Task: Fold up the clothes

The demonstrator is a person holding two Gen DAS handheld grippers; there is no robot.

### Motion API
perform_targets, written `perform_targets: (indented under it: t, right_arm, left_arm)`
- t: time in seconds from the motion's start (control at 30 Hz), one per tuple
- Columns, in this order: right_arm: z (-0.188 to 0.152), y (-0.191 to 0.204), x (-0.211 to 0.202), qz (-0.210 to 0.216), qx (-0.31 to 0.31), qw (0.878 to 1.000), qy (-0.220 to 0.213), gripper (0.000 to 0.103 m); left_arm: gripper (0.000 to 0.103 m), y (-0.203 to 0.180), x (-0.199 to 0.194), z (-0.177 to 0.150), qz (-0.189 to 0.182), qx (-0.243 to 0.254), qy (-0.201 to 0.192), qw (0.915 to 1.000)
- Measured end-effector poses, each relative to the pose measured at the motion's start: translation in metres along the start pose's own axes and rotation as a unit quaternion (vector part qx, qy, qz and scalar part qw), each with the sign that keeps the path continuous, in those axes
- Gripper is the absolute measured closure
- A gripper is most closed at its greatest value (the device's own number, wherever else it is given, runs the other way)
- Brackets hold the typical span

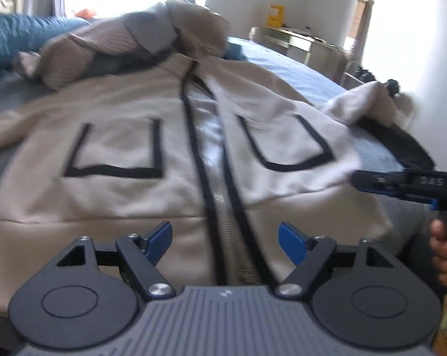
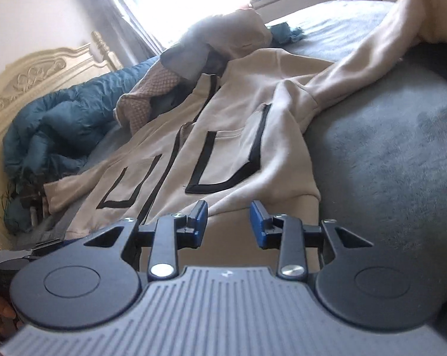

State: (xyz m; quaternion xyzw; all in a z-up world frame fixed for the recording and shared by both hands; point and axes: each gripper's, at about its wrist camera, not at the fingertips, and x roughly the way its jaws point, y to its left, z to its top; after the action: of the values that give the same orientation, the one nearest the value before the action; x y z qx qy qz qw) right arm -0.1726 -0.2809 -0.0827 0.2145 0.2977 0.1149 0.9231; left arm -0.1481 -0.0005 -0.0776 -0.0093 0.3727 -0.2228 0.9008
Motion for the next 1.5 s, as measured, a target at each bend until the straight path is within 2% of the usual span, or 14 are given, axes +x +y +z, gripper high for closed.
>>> perform_targets:
  t: [0.2,0.3,0.37,0.5,0.57,0.63,0.77,0.87,0.93,0.97,1.03,1.13,1.3,1.5]
  right_arm:
    - [0.0,0.005,-0.014,-0.057,-0.068,0.996,-0.034,0.073]
    - [-0.003,-0.009,-0.027,-0.079,-0.052,0.994,-0.046,0.074]
    - [-0.003,-0.029,-0.035,-0.076,0.001,0.996,-0.046,0.072]
    - [-0.016,-0.067,-0.05,-0.031,0.098,0.994,-0.033,0.072]
    - [-0.025,-0.069,-0.056,-0.011,0.088,0.996,-0.029,0.07]
    - [-0.033,-0.069,-0.059,-0.001,0.071,0.997,-0.023,0.056]
    - [-0.035,-0.078,-0.042,-0.005,0.068,0.998,-0.003,0.055]
    - [-0.036,-0.084,-0.031,0.003,0.089,0.996,0.005,0.065]
    - [-0.038,-0.079,-0.031,0.003,0.074,0.997,0.008,0.081]
    - [-0.04,-0.077,-0.032,0.006,0.07,0.997,0.008,0.084]
    - [-0.044,-0.08,-0.035,0.026,0.09,0.996,0.007,0.099]
    - [-0.048,-0.085,-0.042,0.075,0.124,0.989,0.006,0.1]
    - [-0.048,-0.07,-0.073,0.125,0.116,0.985,-0.021,0.1]
    - [-0.052,-0.05,-0.087,0.129,0.089,0.987,-0.028,0.1]
  left_arm:
    - [0.047,-0.02,0.01,-0.014,0.0,0.032,0.005,0.9995]
    - [0.054,-0.031,0.014,-0.017,-0.003,0.053,0.006,0.9986]
    - [0.056,-0.034,0.014,-0.017,-0.002,0.064,0.004,0.998]
    - [0.056,-0.037,0.019,-0.008,-0.006,0.069,0.003,0.9976]
    - [0.056,-0.041,0.025,-0.001,-0.004,0.076,0.0,0.9971]
    - [0.056,-0.044,0.031,0.006,-0.003,0.083,-0.005,0.9965]
    - [0.056,-0.052,0.048,0.027,-0.014,0.093,-0.022,0.9953]
    - [0.056,-0.064,0.071,0.045,-0.015,0.104,-0.021,0.9942]
    - [0.056,-0.071,0.087,0.056,-0.009,0.11,-0.023,0.9937]
    - [0.056,-0.074,0.095,0.06,-0.003,0.109,-0.021,0.9938]
    - [0.056,-0.076,0.109,0.065,0.009,0.106,-0.013,0.9943]
    - [0.056,-0.074,0.122,0.068,0.028,0.087,0.001,0.9958]
    - [0.056,-0.074,0.126,0.071,0.045,0.088,0.004,0.9951]
    - [0.055,-0.074,0.129,0.073,0.058,0.109,0.007,0.9923]
